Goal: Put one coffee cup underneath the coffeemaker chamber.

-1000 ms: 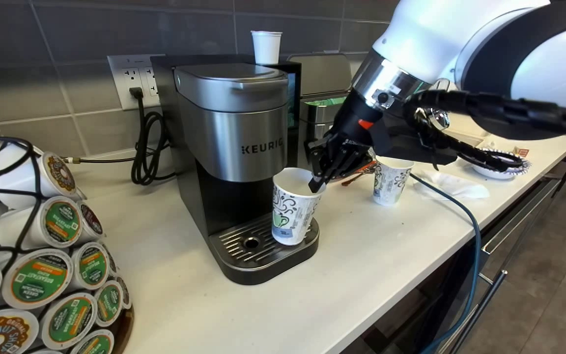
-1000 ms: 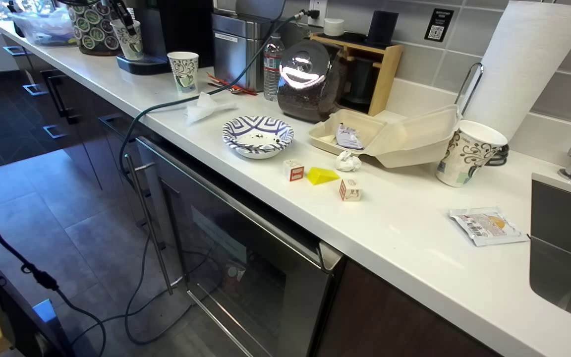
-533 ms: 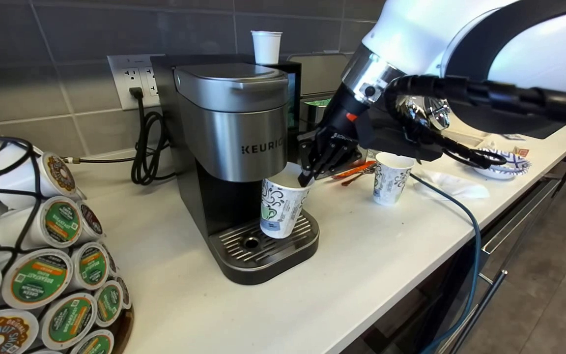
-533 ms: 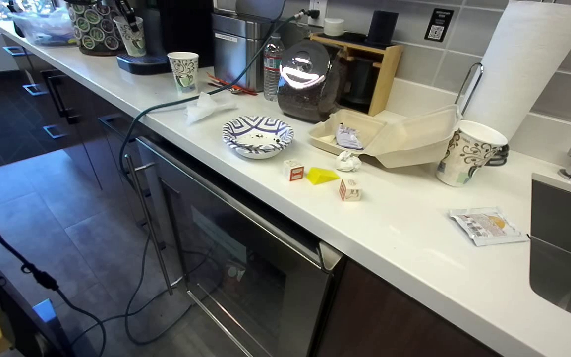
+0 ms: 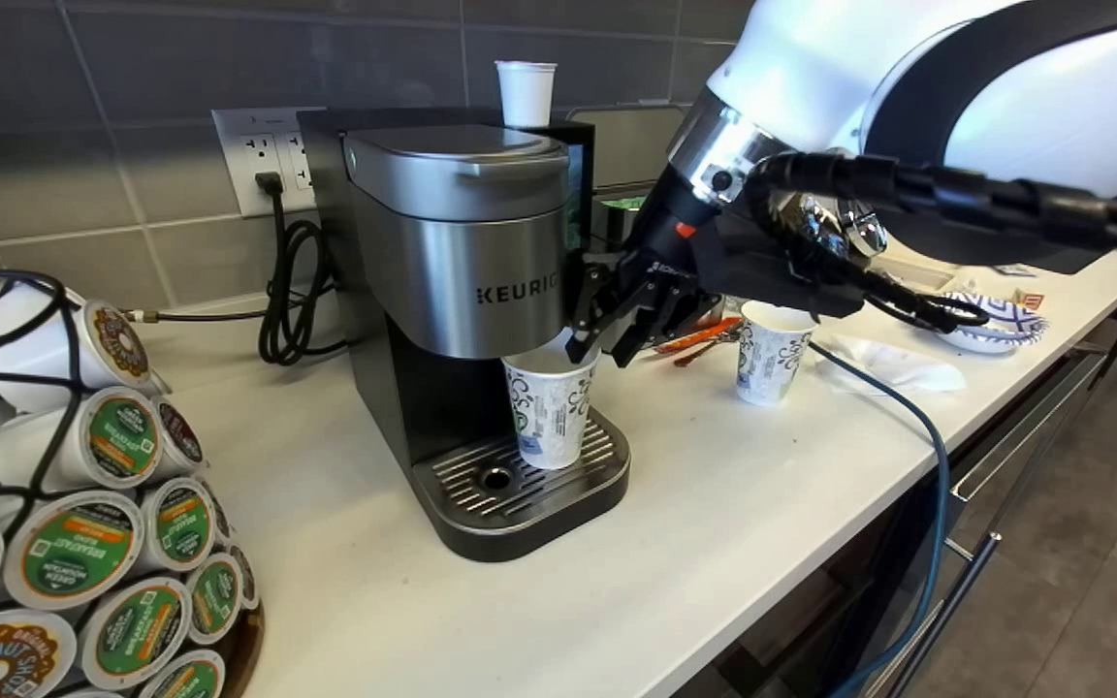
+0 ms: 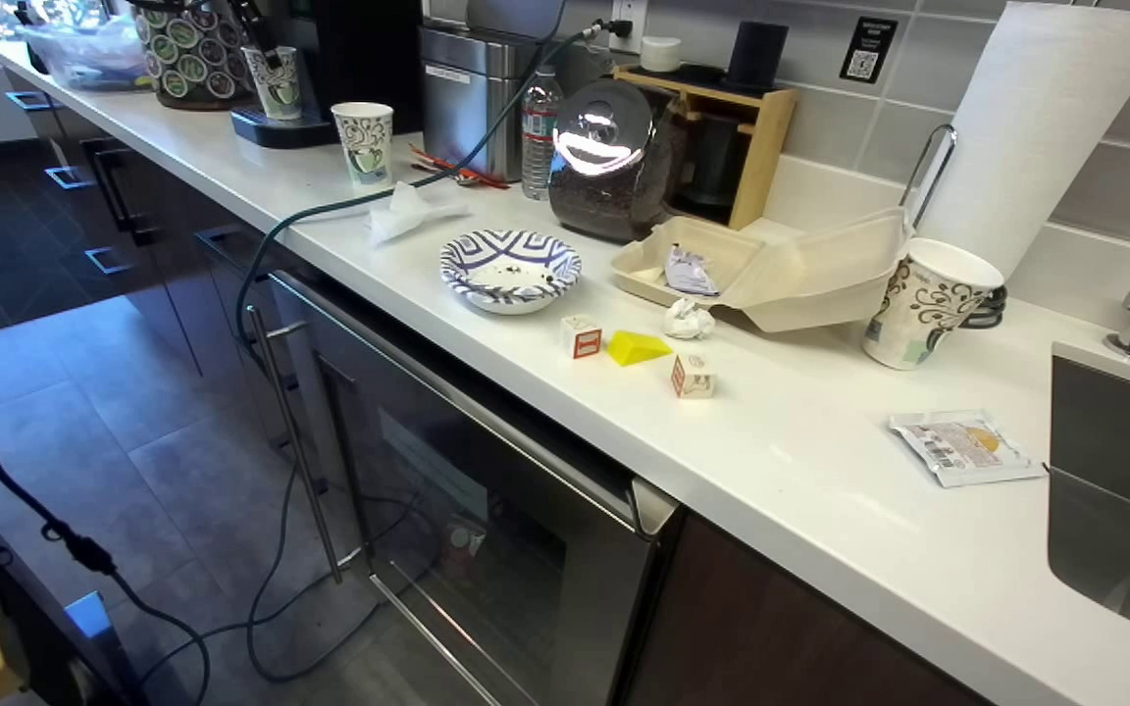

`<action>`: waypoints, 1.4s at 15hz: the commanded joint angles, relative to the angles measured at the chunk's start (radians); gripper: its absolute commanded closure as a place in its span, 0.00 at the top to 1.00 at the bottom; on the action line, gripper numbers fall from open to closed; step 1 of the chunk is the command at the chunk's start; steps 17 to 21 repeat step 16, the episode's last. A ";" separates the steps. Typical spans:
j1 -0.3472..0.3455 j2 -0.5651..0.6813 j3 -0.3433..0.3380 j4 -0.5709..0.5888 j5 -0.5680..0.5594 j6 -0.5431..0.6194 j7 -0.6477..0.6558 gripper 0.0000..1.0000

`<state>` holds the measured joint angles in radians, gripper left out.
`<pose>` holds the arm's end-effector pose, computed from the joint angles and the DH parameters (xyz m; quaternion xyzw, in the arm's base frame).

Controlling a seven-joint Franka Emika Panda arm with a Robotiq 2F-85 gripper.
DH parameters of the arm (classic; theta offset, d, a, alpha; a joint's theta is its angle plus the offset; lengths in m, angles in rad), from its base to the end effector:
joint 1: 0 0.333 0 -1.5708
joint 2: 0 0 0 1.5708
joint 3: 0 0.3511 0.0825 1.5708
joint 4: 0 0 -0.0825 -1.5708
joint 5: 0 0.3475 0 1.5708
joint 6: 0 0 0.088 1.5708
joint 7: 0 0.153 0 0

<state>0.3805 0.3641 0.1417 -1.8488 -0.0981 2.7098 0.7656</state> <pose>0.5932 0.3321 0.3993 -0.9645 0.0904 -0.2030 0.1428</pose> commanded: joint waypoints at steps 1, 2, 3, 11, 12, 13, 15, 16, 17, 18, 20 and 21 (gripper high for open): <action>0.009 -0.009 -0.002 0.011 0.043 -0.007 -0.002 0.84; 0.009 -0.025 -0.009 0.005 0.041 -0.020 0.008 0.92; 0.012 -0.043 -0.021 -0.003 0.031 -0.028 0.021 0.98; -0.067 -0.341 -0.041 -0.175 -0.091 -0.242 -0.147 1.00; -0.094 -0.390 -0.033 -0.209 -0.082 -0.276 -0.222 1.00; -0.119 -0.436 -0.027 -0.240 -0.057 -0.293 -0.309 1.00; -0.138 -0.500 -0.012 -0.305 0.028 -0.259 -0.472 1.00; -0.152 -0.413 -0.002 -0.203 -0.028 -0.276 -0.357 1.00; -0.152 -0.413 -0.002 -0.203 -0.028 -0.276 -0.357 1.00; -0.152 -0.413 -0.002 -0.203 -0.028 -0.276 -0.357 1.00; -0.152 -0.413 -0.002 -0.203 -0.028 -0.276 -0.357 1.00; -0.152 -0.413 -0.002 -0.203 -0.028 -0.276 -0.357 1.00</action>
